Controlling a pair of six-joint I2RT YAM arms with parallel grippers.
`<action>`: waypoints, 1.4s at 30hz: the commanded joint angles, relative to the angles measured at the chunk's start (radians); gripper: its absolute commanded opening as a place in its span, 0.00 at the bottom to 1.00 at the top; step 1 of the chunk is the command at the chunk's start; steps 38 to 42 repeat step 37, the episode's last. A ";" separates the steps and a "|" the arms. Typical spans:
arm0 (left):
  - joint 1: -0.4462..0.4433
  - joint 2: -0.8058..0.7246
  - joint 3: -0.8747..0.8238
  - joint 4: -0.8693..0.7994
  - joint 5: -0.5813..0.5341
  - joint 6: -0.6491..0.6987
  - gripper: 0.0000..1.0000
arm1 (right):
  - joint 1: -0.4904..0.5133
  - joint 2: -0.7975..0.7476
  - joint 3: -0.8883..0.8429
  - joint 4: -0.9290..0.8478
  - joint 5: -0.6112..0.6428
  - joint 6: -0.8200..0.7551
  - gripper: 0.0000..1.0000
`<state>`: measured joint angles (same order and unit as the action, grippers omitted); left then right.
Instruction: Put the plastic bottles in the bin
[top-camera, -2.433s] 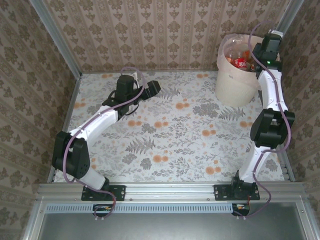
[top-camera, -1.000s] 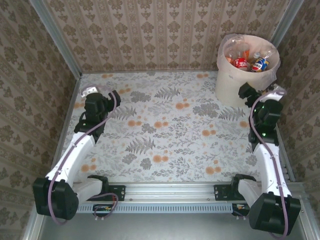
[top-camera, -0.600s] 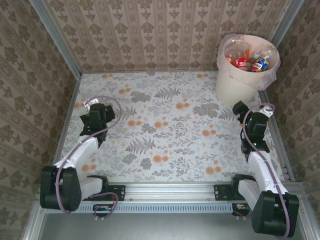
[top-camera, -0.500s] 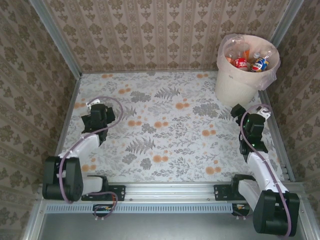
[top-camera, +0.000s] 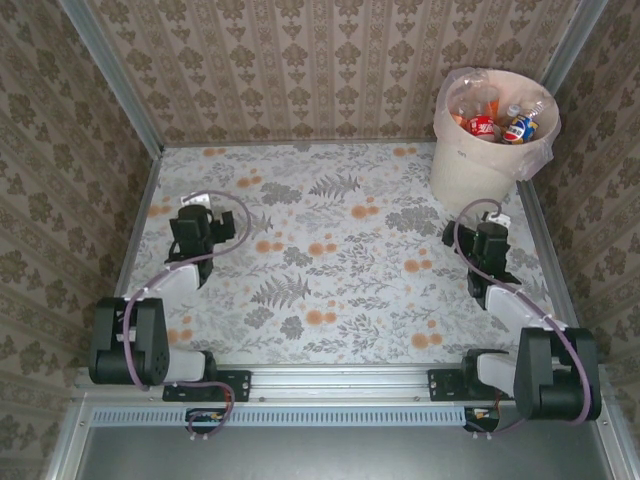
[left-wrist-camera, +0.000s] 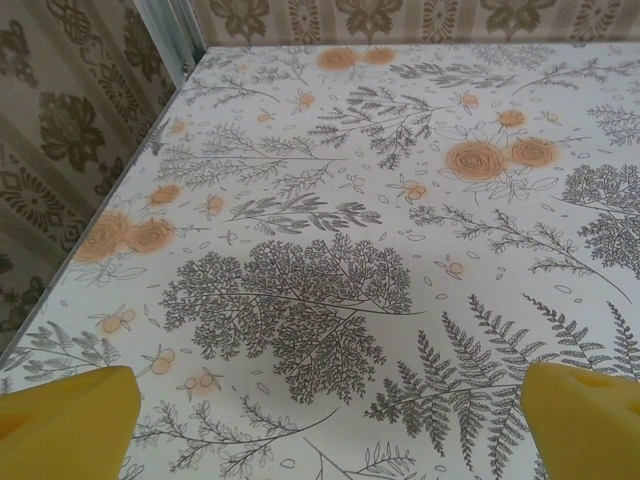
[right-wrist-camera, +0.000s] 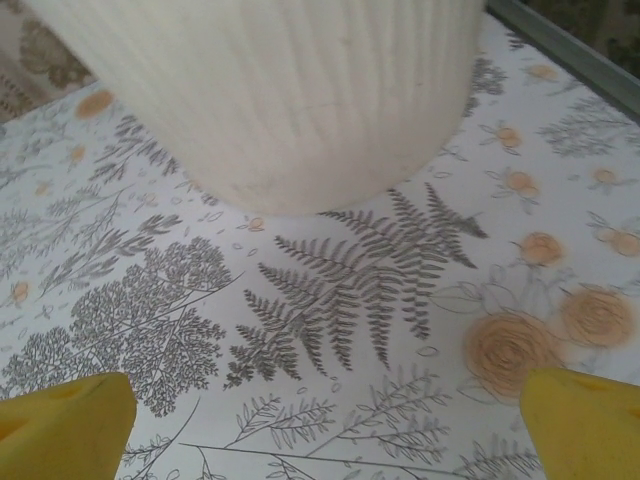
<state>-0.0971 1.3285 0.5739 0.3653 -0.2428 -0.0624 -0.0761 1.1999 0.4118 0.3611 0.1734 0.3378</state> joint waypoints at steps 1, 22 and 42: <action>0.007 -0.026 -0.065 0.032 -0.019 0.024 1.00 | 0.027 0.076 -0.042 0.249 -0.026 -0.086 1.00; 0.044 0.198 -0.197 0.529 0.038 0.081 1.00 | 0.102 0.331 -0.041 0.567 0.011 -0.272 1.00; 0.040 0.210 -0.187 0.526 0.017 0.080 1.00 | 0.104 0.334 -0.027 0.543 -0.001 -0.280 1.00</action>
